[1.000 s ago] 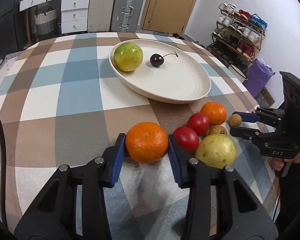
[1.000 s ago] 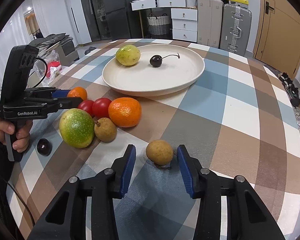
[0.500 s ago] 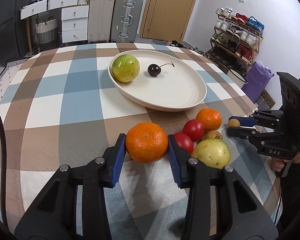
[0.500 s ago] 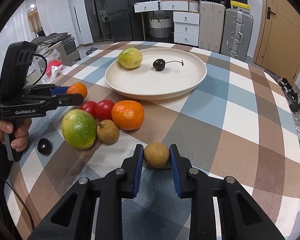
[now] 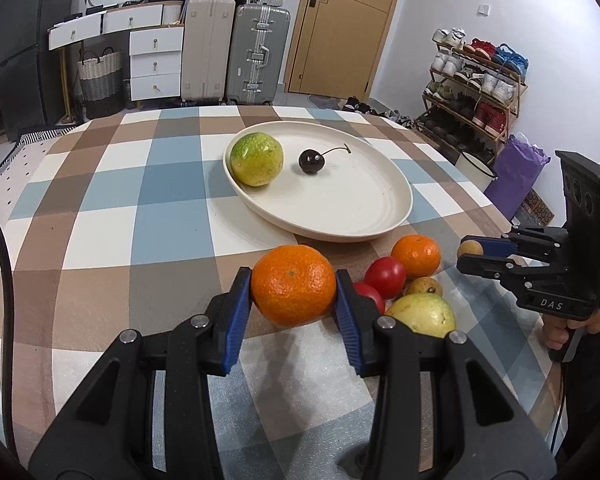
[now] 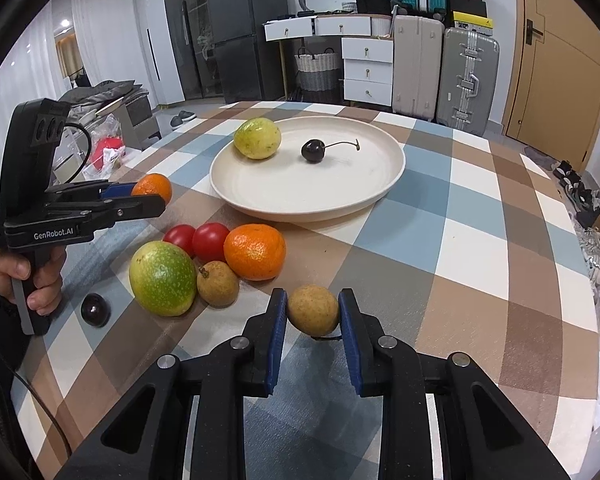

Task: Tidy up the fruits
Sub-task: 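Carry the brown fruit with the right tool while the left tool carries the orange, both releasing onto the plate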

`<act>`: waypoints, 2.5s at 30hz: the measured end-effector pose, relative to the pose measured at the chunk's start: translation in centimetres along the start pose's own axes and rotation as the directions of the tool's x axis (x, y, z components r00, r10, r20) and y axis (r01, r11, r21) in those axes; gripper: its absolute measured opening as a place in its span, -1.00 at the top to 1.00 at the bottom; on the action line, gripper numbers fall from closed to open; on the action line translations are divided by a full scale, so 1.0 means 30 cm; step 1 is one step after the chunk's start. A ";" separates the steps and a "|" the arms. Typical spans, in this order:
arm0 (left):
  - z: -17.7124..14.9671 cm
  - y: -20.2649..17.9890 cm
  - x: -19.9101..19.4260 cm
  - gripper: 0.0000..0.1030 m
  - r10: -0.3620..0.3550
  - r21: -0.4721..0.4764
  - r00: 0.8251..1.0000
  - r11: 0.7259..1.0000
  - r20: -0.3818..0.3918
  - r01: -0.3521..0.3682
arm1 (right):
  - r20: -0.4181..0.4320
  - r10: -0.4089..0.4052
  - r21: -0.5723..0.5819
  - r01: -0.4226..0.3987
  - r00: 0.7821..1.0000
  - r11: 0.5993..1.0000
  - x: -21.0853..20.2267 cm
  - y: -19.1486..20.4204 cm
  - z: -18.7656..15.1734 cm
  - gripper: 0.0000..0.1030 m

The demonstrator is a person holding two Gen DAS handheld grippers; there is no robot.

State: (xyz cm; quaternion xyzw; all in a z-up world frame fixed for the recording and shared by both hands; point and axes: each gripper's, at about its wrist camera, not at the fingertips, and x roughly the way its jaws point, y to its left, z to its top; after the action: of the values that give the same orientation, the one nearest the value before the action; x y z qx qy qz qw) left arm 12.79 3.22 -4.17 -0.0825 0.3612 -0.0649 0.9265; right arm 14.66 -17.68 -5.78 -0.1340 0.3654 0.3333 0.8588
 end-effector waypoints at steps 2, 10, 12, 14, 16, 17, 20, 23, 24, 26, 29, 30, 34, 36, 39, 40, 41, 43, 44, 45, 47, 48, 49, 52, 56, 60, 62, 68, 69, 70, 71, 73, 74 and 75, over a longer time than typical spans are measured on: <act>0.000 -0.001 -0.008 0.27 0.004 -0.002 1.000 1.000 0.012 -0.004 | 0.013 -0.005 0.009 0.005 1.000 1.000 -0.007 -0.005 0.002 0.49; 0.008 -0.013 -0.047 0.27 0.036 0.006 0.998 0.999 0.061 -0.036 | 0.063 -0.004 0.020 0.003 0.998 1.000 -0.033 -0.003 0.020 0.49; 0.011 -0.021 -0.050 0.27 0.042 0.014 0.997 0.999 0.065 -0.043 | 0.071 -0.002 0.022 0.001 0.997 1.000 -0.034 0.000 0.026 0.49; 0.018 -0.032 -0.058 0.27 0.045 0.021 0.996 0.999 0.080 -0.046 | 0.079 -0.003 0.024 0.001 0.997 1.000 -0.033 0.004 0.035 0.49; 0.026 -0.039 -0.061 0.27 0.046 0.024 0.995 0.999 0.091 -0.048 | 0.088 0.000 0.027 -0.002 0.996 1.000 -0.037 0.010 0.048 0.49; 0.030 -0.042 -0.065 0.27 0.049 0.026 0.994 0.998 0.098 -0.052 | 0.093 0.003 0.030 -0.006 0.996 1.000 -0.039 0.010 0.055 0.49; 0.048 -0.055 -0.077 0.27 0.056 0.027 0.991 0.998 0.122 -0.060 | 0.111 -0.003 0.026 0.000 0.994 1.000 -0.053 0.024 0.079 0.49; 0.068 -0.064 -0.099 0.27 0.066 0.023 0.986 0.997 0.155 -0.071 | 0.128 -0.005 0.024 0.002 0.992 1.000 -0.066 0.034 0.104 0.49; 0.075 -0.064 -0.105 0.27 0.067 0.021 0.984 0.997 0.162 -0.072 | 0.136 -0.005 0.022 0.002 0.991 1.000 -0.070 0.038 0.113 0.49; 0.089 -0.063 -0.113 0.27 0.068 0.015 0.983 0.997 0.170 -0.072 | 0.148 -0.003 0.024 0.000 0.989 1.000 -0.074 0.040 0.131 0.49; 0.108 -0.068 -0.128 0.27 0.074 0.015 0.979 0.997 0.188 -0.078 | 0.169 -0.002 0.028 -0.002 0.986 1.000 -0.083 0.044 0.159 0.49; 0.116 -0.072 -0.131 0.27 0.079 0.017 0.978 0.996 0.194 -0.084 | 0.174 -0.001 0.030 -0.004 0.985 1.000 -0.084 0.045 0.170 0.49; 0.141 -0.082 -0.130 0.27 0.085 0.014 0.975 0.996 0.205 -0.090 | 0.196 0.006 0.042 -0.014 0.981 0.999 -0.087 0.045 0.205 0.49; 0.157 -0.083 -0.119 0.27 0.088 0.008 0.974 0.996 0.210 -0.092 | 0.207 0.011 0.043 -0.021 0.978 0.999 -0.088 0.045 0.219 0.49; 0.172 -0.084 -0.111 0.27 0.093 0.000 0.971 0.995 0.221 -0.095 | 0.223 0.015 0.052 -0.027 0.975 0.998 -0.084 0.042 0.237 0.49; 0.177 -0.085 -0.104 0.27 0.098 0.000 0.970 0.995 0.223 -0.101 | 0.229 0.017 0.057 -0.031 0.973 0.998 -0.082 0.039 0.240 0.49; 0.178 -0.087 -0.099 0.27 0.103 -0.001 0.969 0.994 0.224 -0.105 | 0.232 0.016 0.063 -0.031 0.973 0.998 -0.078 0.037 0.244 0.49; 0.182 -0.093 -0.084 0.27 0.100 0.001 0.970 0.995 0.222 -0.103 | 0.239 0.010 0.071 -0.028 0.971 0.997 -0.069 0.034 0.248 0.49; 0.183 -0.092 -0.085 0.27 0.096 0.002 0.970 0.995 0.222 -0.099 | 0.245 0.008 0.075 -0.027 0.970 0.997 -0.063 0.032 0.248 0.49; 0.186 -0.097 -0.075 0.27 0.094 0.005 0.971 0.995 0.220 -0.098 | 0.246 0.008 0.081 -0.028 0.969 0.996 -0.055 0.028 0.248 0.49; 0.188 -0.106 -0.054 0.27 0.087 0.014 0.974 0.996 0.211 -0.092 | 0.237 0.008 0.093 -0.031 0.971 0.995 -0.035 0.020 0.246 0.49; 0.189 -0.110 -0.042 0.27 0.087 0.019 0.974 0.996 0.207 -0.092 | 0.234 0.004 0.096 -0.027 0.972 0.995 -0.026 0.018 0.245 0.49; 0.189 -0.111 -0.029 0.27 0.087 0.023 0.975 0.995 0.204 -0.094 | 0.227 0.002 0.097 -0.025 0.974 0.995 -0.015 0.017 0.243 0.49; 0.189 -0.114 0.000 0.27 0.100 0.023 0.974 0.994 0.202 -0.107 | 0.216 0.007 0.103 -0.030 0.976 0.994 0.010 0.010 0.238 0.49; 0.191 -0.107 0.042 0.27 0.103 0.018 0.976 0.994 0.190 -0.108 | 0.196 0.008 0.118 -0.032 0.981 0.992 0.045 -0.001 0.231 0.49; 0.195 -0.102 0.080 0.27 0.102 0.015 0.978 0.994 0.180 -0.107 | 0.186 0.012 0.132 -0.037 0.983 0.991 0.069 -0.011 0.231 0.49; 0.196 -0.101 0.095 0.27 0.099 0.014 0.979 0.995 0.178 -0.103 | 0.178 0.011 0.141 -0.036 0.984 0.989 0.084 -0.016 0.233 0.48; 0.192 -0.120 0.130 0.27 0.099 0.039 0.979 0.993 0.176 -0.108 | 0.160 0.014 0.167 -0.041 0.987 0.985 0.118 -0.032 0.232 0.48; 0.193 -0.124 0.134 0.27 0.100 0.045 0.979 0.993 0.176 -0.110 | 0.159 0.015 0.171 -0.043 0.987 0.984 0.122 -0.035 0.232 0.48; 0.193 -0.127 0.138 0.27 0.101 0.050 0.980 0.993 0.173 -0.112 | 0.156 0.015 0.175 -0.043 0.988 0.984 0.126 -0.037 0.232 0.48; 0.194 -0.130 0.141 0.27 0.101 0.054 0.980 0.992 0.170 -0.112 | 0.151 0.014 0.177 -0.041 0.988 0.983 0.133 -0.038 0.233 0.48; 0.195 -0.135 0.147 0.27 0.098 0.062 0.982 0.992 0.161 -0.109 | 0.146 0.011 0.182 -0.038 0.989 0.983 0.145 -0.040 0.235 0.48; 0.196 -0.135 0.149 0.27 0.098 0.064 0.982 0.992 0.159 -0.110 | 0.141 0.013 0.183 -0.039 0.990 0.982 0.151 -0.041 0.236 0.48; 0.196 -0.137 0.149 0.26 0.099 0.065 0.983 0.992 0.158 -0.111 | 0.139 0.011 0.184 -0.037 0.990 0.982 0.155 -0.041 0.236 0.48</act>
State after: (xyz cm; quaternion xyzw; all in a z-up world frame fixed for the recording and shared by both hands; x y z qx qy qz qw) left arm 19.79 -0.99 -2.04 -0.0338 0.2898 -0.0226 0.9562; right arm 21.67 -13.02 -4.20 -0.0255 0.3365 0.3165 0.8866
